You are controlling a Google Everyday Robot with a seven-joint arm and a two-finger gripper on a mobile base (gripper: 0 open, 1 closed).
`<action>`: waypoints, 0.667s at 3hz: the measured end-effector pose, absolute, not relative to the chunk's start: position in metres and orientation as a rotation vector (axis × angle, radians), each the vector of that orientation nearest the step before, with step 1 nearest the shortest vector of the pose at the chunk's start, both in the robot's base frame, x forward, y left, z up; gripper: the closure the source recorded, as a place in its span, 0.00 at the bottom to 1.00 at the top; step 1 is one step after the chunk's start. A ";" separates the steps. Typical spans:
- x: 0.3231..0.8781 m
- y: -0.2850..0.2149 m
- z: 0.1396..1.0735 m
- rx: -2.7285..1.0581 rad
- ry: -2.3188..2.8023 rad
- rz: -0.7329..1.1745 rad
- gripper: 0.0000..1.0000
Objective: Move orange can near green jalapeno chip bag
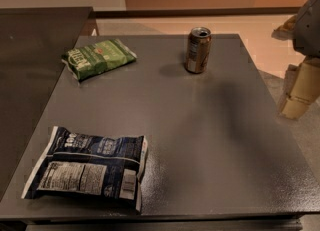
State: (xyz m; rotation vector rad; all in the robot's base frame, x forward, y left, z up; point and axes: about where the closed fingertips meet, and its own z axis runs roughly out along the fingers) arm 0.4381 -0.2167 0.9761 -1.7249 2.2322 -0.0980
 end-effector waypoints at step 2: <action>0.460 -0.218 0.967 -1.657 2.233 -0.062 0.00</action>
Offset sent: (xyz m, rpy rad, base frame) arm 0.0493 -0.0057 -0.0255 0.1150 -0.0191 -0.0762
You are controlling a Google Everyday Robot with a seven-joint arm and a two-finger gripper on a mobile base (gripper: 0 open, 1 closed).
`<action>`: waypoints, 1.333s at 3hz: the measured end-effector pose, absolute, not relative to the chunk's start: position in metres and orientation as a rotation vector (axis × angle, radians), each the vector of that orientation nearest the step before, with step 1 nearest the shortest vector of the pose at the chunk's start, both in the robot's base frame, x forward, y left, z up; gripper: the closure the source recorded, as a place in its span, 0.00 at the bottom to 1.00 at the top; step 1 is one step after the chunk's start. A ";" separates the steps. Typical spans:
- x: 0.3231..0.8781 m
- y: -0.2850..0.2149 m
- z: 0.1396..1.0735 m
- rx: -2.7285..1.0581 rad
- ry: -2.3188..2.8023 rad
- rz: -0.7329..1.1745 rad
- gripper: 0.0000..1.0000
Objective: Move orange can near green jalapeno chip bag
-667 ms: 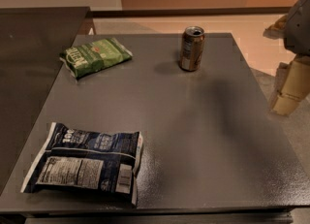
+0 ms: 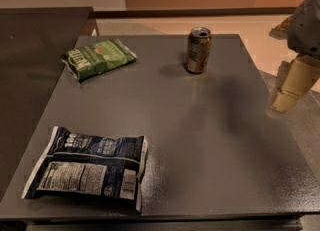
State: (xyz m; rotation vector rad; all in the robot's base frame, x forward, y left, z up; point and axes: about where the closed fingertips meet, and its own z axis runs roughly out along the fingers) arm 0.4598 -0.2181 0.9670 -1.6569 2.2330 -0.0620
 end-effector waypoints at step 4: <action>0.591 -0.216 0.930 -1.281 2.162 0.121 0.00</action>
Offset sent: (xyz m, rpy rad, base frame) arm 0.1040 -0.0084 -0.0295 0.1950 -0.1452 -0.1393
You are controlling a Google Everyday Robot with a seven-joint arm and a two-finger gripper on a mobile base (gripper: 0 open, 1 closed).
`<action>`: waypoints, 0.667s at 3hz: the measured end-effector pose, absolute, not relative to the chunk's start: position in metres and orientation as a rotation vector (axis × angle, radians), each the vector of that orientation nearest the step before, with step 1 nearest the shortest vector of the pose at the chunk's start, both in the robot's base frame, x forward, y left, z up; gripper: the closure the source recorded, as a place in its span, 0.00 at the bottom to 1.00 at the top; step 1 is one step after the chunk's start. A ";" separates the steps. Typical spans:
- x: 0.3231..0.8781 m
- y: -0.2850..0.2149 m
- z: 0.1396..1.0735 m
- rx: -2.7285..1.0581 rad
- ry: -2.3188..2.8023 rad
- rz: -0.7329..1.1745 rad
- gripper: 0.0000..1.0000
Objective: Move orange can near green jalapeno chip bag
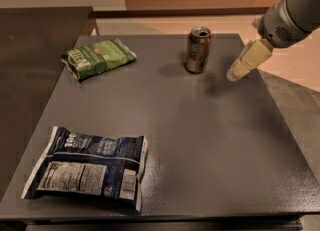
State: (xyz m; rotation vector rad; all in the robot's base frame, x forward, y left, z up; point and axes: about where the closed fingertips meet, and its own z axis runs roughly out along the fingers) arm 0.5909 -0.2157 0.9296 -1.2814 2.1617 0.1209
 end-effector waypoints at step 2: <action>0.627 -0.175 0.913 -1.215 2.096 0.280 0.00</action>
Offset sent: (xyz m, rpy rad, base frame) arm 0.0507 0.0629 -0.0230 0.2305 -0.0207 0.0248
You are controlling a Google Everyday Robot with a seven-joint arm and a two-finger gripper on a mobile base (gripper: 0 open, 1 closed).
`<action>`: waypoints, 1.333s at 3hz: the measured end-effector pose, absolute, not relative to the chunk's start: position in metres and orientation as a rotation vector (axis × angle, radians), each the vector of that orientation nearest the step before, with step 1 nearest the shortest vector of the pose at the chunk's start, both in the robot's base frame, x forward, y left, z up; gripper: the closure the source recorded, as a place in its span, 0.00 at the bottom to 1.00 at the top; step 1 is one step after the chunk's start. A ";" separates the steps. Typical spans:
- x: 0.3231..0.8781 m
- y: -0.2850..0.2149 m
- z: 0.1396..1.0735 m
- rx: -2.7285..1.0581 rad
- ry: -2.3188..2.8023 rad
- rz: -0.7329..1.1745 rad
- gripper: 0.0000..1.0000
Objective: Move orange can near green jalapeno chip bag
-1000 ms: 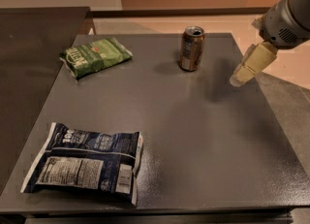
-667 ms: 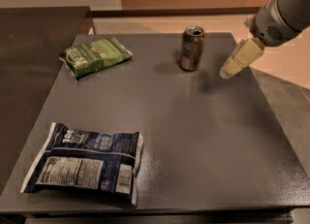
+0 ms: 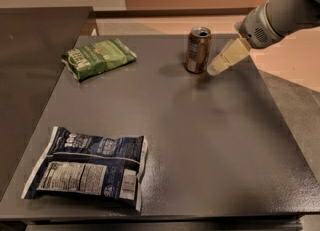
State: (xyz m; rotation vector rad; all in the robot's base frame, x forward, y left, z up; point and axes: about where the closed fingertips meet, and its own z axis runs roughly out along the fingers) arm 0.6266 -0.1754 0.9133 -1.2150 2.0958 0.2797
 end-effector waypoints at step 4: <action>0.676 -0.129 0.904 -1.103 2.035 0.350 0.01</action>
Offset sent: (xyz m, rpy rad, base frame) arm 0.0466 0.0329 -0.0049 0.1199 -0.0431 -0.0689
